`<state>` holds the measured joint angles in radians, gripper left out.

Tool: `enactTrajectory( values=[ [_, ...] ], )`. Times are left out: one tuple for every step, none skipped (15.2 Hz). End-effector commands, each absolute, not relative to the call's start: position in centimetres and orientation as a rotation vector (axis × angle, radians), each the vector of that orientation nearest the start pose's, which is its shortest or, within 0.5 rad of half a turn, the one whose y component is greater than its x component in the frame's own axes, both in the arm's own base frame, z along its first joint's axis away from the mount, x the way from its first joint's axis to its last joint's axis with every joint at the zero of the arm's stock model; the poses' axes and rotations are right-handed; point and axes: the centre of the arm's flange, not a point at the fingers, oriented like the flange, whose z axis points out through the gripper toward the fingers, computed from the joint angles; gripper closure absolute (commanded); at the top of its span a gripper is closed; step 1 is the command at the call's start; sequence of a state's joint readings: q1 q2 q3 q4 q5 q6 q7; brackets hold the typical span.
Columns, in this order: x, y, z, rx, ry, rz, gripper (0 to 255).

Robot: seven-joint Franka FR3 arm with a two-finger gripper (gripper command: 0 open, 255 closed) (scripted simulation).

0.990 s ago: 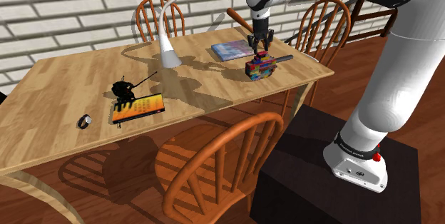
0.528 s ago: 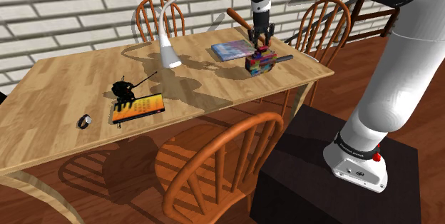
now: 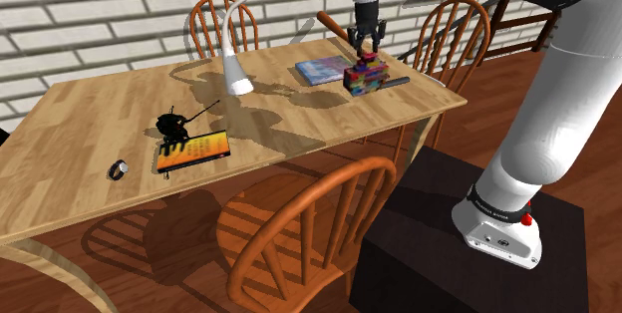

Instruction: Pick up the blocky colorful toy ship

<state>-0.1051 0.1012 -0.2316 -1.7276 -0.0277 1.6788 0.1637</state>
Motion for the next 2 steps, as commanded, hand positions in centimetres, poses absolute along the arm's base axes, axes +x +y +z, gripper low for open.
enactTrajectory(
  values=[
    [54.56,-18.89,51.02,-3.073,0.778,0.239,255],
    [54.56,-18.89,51.02,-3.073,0.778,0.239,255]
  ],
)
